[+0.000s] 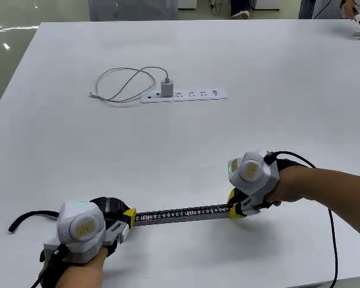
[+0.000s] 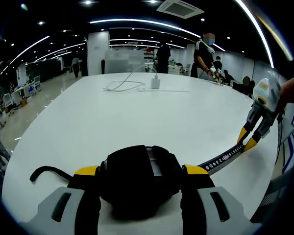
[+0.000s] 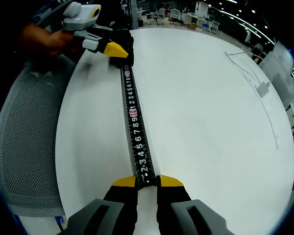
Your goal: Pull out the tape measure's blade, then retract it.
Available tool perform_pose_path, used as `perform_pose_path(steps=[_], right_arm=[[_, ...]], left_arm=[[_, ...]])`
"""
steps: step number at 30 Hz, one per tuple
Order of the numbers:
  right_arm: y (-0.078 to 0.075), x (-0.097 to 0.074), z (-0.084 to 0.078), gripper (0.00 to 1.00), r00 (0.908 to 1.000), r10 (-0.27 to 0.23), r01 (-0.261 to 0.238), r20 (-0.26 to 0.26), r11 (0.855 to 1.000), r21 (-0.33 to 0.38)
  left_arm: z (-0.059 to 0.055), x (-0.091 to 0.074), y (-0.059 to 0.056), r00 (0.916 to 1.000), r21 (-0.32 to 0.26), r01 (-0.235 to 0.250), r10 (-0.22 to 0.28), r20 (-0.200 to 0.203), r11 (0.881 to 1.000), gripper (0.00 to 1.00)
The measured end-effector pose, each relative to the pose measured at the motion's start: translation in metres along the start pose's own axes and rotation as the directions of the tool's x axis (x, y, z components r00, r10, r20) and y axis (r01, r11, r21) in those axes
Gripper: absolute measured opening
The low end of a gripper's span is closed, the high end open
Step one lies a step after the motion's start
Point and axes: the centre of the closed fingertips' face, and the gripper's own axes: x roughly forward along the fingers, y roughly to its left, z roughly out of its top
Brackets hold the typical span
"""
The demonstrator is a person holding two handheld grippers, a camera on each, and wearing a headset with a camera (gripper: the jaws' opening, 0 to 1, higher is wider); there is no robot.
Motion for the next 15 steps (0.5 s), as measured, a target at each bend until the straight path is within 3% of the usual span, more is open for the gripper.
perform_pose_path(steps=[4,7,15], right_arm=[[0.0000,0.0002,0.0001,0.09,0.9999,0.011,-0.011,0.004,0.999,-0.043],[-0.0007,0.0001,0.0004,0.09,0.9999,0.015,-0.015,0.002,1.000,-0.009],[-0.0001,0.0006,0.0014,0.09,0.9998,0.007,-0.008,-0.017,1.000,-0.020]], left_arm=[[-0.0006,0.0000,0.0000,0.9999,0.005,0.007,-0.007,-0.011,1.000,0.61],[-0.0012,0.0003,0.0001,0.9998,0.002,0.013,-0.013,-0.013,1.000,0.61],[-0.0017,0.0005,0.0003,0.9998,-0.001,0.012,-0.012,-0.016,1.000,0.61]])
